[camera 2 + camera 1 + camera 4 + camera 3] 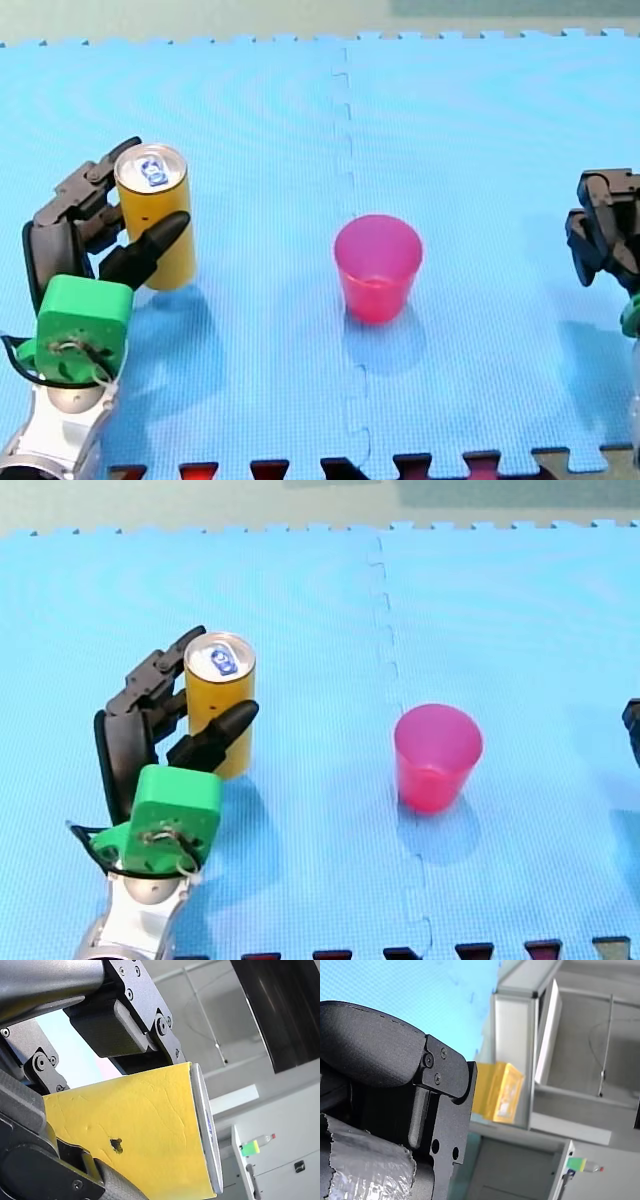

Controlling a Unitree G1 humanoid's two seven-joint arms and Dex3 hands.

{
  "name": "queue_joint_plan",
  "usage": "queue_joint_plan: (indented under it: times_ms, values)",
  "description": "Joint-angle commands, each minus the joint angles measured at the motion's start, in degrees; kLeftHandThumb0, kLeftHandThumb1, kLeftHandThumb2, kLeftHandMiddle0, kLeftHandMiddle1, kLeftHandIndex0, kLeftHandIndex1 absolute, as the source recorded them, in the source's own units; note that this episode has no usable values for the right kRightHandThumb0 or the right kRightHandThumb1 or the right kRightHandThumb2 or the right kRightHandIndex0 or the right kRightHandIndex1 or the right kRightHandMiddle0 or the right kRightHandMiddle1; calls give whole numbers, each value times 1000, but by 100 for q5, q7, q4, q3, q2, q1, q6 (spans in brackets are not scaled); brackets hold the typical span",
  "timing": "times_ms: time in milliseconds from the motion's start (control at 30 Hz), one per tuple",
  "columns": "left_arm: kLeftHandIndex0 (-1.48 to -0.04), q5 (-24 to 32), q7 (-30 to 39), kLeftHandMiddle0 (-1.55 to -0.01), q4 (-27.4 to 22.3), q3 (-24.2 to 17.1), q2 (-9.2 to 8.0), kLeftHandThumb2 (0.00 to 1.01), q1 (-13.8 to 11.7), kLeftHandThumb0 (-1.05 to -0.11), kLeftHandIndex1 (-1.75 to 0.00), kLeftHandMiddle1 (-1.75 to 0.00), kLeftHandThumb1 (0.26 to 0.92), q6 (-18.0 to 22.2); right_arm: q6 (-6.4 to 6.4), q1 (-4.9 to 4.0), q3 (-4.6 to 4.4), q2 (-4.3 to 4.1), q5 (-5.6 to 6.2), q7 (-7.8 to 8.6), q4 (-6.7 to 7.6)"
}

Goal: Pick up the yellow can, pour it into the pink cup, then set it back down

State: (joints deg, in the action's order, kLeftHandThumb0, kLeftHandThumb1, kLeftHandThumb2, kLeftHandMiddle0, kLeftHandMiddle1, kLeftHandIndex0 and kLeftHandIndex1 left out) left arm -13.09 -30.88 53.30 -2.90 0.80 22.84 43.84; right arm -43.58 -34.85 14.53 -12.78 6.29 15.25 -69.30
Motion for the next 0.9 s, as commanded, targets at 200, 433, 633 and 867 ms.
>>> queue_joint_plan:
  times_ms: [200,433,633,867]
  values:
    - [-1144,157,1,-1284,229,-77,45,1,36,-352,0,0,834,285,70,-60,87,-83,83,113,-24]
    - [-1143,335,85,-1282,282,-157,146,1,19,-351,0,0,836,327,37,-68,109,-114,88,135,-32]
    - [-1142,520,244,-1281,382,-225,260,1,17,-352,0,0,836,330,14,-78,113,-140,79,143,-46]
    - [-1142,638,394,-1283,661,-287,334,0,120,-355,0,-1,835,480,17,-102,105,-182,55,129,-73]
